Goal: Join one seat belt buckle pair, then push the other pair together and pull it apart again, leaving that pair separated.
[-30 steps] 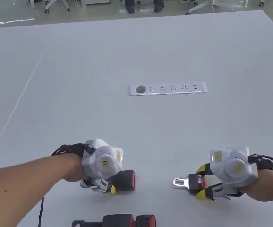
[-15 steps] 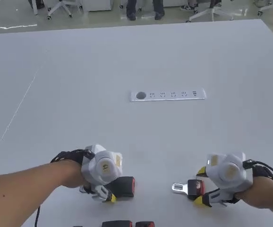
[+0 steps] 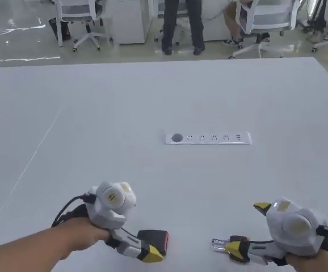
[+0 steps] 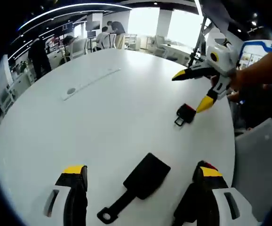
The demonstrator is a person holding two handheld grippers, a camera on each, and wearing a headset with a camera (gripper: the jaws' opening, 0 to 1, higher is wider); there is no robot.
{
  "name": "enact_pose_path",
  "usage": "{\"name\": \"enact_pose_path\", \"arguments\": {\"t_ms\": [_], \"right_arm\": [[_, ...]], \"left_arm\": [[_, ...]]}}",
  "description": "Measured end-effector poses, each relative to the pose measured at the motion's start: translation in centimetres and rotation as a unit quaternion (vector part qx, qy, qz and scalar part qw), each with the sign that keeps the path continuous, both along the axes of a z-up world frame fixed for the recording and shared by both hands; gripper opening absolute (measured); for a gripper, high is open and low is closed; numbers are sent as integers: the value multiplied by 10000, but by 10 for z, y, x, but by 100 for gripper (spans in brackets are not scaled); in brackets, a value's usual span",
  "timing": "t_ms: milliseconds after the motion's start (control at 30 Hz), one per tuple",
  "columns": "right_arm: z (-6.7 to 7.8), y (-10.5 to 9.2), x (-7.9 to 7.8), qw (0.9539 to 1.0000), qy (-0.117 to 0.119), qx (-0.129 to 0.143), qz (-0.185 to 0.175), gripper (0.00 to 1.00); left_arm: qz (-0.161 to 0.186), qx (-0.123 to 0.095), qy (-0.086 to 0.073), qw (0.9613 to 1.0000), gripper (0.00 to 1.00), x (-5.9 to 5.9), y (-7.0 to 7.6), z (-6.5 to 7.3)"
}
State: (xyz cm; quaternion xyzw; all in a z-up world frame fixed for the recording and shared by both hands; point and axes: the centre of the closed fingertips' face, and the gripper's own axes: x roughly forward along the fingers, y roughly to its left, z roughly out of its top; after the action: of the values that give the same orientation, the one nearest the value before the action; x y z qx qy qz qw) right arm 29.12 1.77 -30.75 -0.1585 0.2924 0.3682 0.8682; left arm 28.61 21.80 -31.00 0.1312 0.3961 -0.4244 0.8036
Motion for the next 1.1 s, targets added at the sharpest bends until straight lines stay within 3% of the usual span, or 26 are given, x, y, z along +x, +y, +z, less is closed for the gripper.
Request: {"name": "enact_pose_path", "arguments": {"t_ms": [100, 167, 333, 433, 500, 567, 733, 933, 1100], "right_arm": [[5, -2, -6, 9998, -67, -27, -160, 83], [11, -1, -10, 9995, -142, 63, -284, 83], [28, -1, -20, 9979, -302, 193, -540, 86], [34, -3, -27, 9966, -390, 248, -679, 89], [38, -5, -33, 9957, -413, 286, -776, 89], [41, -7, -37, 9946, -451, 333, -870, 89], [52, -13, -51, 9901, -517, 524, -1195, 90], [62, -16, -71, 9872, -615, 653, -1316, 91], [67, -13, -93, 9889, -712, 599, -1156, 91]], "left_arm": [[402, -229, -130, 9988, 100, -1, 4, 11], [682, -491, -304, 9960, 100, -3, 7, 23], [1280, -739, -478, 9879, 100, -13, 22, 40], [1916, -1148, -820, 9713, 100, -10, 40, 60], [2063, -1327, -820, 9660, 100, -16, 47, 67], [2040, -1276, -852, 9669, 100, -23, 52, 68], [2150, -1307, -946, 9632, 100, -48, 63, 72], [2220, -1397, -1010, 9597, 100, -75, 71, 76], [2231, -1473, -1116, 9571, 100, -97, 78, 84]]}}
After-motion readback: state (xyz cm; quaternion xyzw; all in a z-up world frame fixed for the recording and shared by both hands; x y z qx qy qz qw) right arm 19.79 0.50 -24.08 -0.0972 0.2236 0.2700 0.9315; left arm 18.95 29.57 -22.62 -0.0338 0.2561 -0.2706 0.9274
